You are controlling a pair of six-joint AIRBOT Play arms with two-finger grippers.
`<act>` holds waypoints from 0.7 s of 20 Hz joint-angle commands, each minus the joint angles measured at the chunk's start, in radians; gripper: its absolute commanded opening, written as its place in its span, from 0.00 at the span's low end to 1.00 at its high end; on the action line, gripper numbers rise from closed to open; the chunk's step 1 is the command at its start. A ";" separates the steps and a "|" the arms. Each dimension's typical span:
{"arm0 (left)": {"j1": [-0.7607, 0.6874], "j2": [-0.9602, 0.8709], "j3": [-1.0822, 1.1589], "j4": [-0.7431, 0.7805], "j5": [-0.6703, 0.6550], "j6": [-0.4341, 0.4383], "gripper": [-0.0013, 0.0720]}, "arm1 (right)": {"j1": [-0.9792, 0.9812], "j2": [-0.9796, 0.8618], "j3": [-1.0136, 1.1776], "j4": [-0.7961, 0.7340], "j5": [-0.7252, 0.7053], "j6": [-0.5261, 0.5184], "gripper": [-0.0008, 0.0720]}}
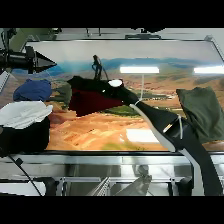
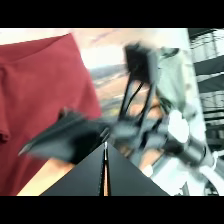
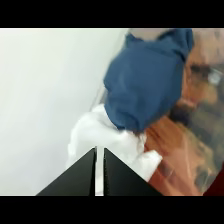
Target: Fold the shirts.
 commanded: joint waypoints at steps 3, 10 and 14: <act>0.002 0.001 -0.004 -0.043 -0.032 0.006 0.02 | -0.257 0.147 0.000 -0.458 0.327 0.294 0.04; -0.018 0.001 -0.005 -0.039 -0.082 0.029 0.02 | -0.506 0.237 0.000 -0.920 0.652 0.522 0.23; -0.039 0.001 -0.005 -0.040 -0.055 0.029 0.02 | -0.514 0.127 0.000 -0.928 0.586 0.519 0.88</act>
